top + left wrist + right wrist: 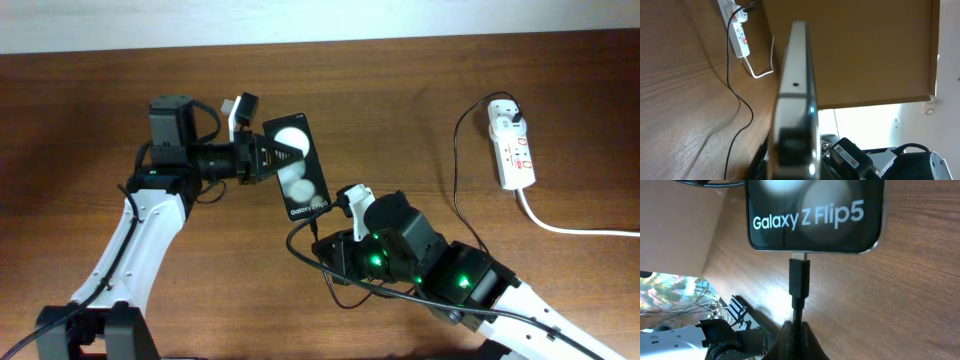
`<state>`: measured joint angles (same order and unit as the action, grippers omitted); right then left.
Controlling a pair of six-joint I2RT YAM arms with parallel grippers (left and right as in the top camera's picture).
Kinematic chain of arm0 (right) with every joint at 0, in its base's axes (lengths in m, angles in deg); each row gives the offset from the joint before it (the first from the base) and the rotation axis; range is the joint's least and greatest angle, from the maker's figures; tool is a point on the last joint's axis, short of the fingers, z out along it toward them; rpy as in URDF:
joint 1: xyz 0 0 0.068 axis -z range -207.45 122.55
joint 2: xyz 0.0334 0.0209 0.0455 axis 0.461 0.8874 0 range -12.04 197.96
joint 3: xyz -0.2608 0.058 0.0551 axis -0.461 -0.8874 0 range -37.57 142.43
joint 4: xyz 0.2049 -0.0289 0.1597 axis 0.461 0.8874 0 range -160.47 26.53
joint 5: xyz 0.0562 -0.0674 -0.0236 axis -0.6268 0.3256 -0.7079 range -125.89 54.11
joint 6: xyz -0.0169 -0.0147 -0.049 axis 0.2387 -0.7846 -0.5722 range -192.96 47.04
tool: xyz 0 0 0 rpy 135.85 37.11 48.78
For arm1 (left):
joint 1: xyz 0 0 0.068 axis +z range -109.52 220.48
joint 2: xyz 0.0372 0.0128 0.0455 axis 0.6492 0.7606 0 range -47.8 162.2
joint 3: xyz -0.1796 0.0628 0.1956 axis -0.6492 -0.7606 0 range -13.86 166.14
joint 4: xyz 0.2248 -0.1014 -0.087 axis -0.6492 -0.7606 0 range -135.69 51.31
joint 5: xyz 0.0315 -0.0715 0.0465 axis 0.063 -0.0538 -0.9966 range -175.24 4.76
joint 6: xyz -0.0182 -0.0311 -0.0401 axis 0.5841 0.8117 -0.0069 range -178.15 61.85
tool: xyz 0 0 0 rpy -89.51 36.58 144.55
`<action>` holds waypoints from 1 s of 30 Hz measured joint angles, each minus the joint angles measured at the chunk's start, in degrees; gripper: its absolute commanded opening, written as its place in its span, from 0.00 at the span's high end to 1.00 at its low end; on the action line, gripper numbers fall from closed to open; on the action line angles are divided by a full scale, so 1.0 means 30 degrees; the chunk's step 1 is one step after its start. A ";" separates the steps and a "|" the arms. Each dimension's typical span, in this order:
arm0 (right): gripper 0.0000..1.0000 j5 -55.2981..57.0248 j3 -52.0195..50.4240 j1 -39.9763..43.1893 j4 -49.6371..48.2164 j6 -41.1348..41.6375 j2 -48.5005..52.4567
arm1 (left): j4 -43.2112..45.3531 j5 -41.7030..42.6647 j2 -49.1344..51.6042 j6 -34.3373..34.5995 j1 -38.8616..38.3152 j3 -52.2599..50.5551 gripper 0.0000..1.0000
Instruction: Plug charger to phone and switch on socket
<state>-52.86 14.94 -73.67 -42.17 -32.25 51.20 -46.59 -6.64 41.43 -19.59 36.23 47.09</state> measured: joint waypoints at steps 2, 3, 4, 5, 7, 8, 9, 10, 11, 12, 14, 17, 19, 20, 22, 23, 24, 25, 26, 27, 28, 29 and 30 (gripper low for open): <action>0.96 0.0102 -0.0051 0.0000 -0.0321 -0.0066 0.0015 | 0.0058 -0.0066 0.0000 0.0007 0.0102 0.0000 1.00; 0.96 0.0138 -0.0080 0.0000 -0.0481 -0.0117 0.0015 | 0.0073 -0.0080 0.0000 0.0007 0.0146 0.0000 1.00; 0.95 0.0204 -0.0080 0.0000 -0.0539 -0.0146 0.0015 | 0.0073 -0.0087 0.0000 0.0000 0.0182 0.0007 1.00; 0.87 0.0270 -0.0087 -0.0007 -0.0539 -0.0138 0.0015 | 0.0080 -0.0080 0.0000 0.0000 0.0197 0.0007 1.00; 0.70 0.0364 -0.0087 -0.0022 -0.0590 -0.0109 0.0022 | 0.0087 -0.0087 0.0000 -0.0007 0.0197 0.0007 1.00; 0.63 0.0699 -0.0080 -0.0036 -0.0954 -0.0277 0.0029 | -0.0007 -0.0015 0.0000 -0.0058 0.0160 0.0000 1.00; 0.59 0.0787 -0.0080 -0.0036 -0.0998 -0.0306 0.0029 | -0.0015 0.0015 0.0000 -0.0102 0.0044 0.0000 1.00; 0.56 0.0772 -0.0080 -0.0036 -0.1013 -0.0510 0.0029 | -0.0015 -0.0007 0.0000 -0.0153 -0.0015 0.0000 1.00; 0.57 0.0765 -0.0080 -0.0036 -0.1005 -0.0699 0.0022 | -0.0015 -0.0117 0.0000 -0.0168 -0.0022 0.0000 1.00; 0.58 0.0860 -0.0080 -0.0248 -0.1005 -0.0998 -0.0015 | -0.0007 -0.0364 0.0000 -0.0219 -0.0022 0.0000 1.00; 0.74 0.1945 -0.0080 -0.1100 -0.0852 -0.1217 -0.0029 | 0.0000 -0.0539 0.0000 -0.0226 -0.0022 0.0000 1.00; 0.91 0.4932 -0.0080 -0.2259 -0.0568 -0.1355 -0.0022 | -0.0007 -0.0758 0.0000 -0.0219 -0.0022 0.0000 1.00; 0.96 0.5865 -0.0080 -0.2375 -0.0561 -0.1435 -0.0022 | -0.0015 -0.0772 0.0000 -0.0219 -0.0022 0.0000 1.00; 0.96 0.6207 -0.0080 -0.2382 -0.0554 -0.1435 -0.0022 | -0.0007 -0.0780 0.0000 -0.0219 -0.0022 0.0000 1.00; 0.96 0.6688 -0.0080 -0.2492 -0.0539 -0.1464 -0.0022 | 0.0000 -0.0780 0.0000 -0.0306 0.0000 0.0000 1.00; 0.96 0.6717 -0.0087 -0.2543 -0.0714 -0.1464 -0.0022 | 0.0022 -0.0634 0.0000 -0.0583 0.0029 0.0007 1.00; 0.96 0.6696 -0.0117 -0.2637 -0.0954 -0.1472 -0.0022 | 0.0080 -0.0117 0.0000 -0.1093 0.0138 0.0044 1.00; 0.96 0.6645 -0.0226 -0.2681 -0.1333 -0.1537 -0.0022 | 0.0131 0.0321 0.0000 -0.1399 0.0240 0.0131 1.00; 0.96 0.6608 -0.0328 -0.2688 -0.1625 -0.1683 -0.0022 | 0.0146 0.0517 0.0000 -0.1588 0.0306 0.0219 1.00; 0.96 0.6564 -0.0357 -0.2703 -0.1778 -0.1749 -0.0022 | 0.0029 0.0605 0.0000 -0.1690 0.0342 0.0270 1.00; 0.96 0.6492 -0.0393 -0.2732 -0.1880 -0.1800 -0.0022 | -0.0270 0.0670 0.0000 -0.1785 0.0379 0.0313 1.00; 0.96 0.6426 -0.0437 -0.2776 -0.1982 -0.1872 -0.0022 | -0.0568 0.0838 0.0000 -0.2025 0.0444 0.0335 1.00; 0.96 0.6360 -0.0503 -0.2790 -0.2259 -0.2025 -0.0022 | -0.0962 0.0947 0.0000 -0.2157 0.0474 0.0401 1.00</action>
<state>-33.78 13.43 -82.04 -48.95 -38.32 51.13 -49.47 -3.79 41.43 -26.06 37.65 48.29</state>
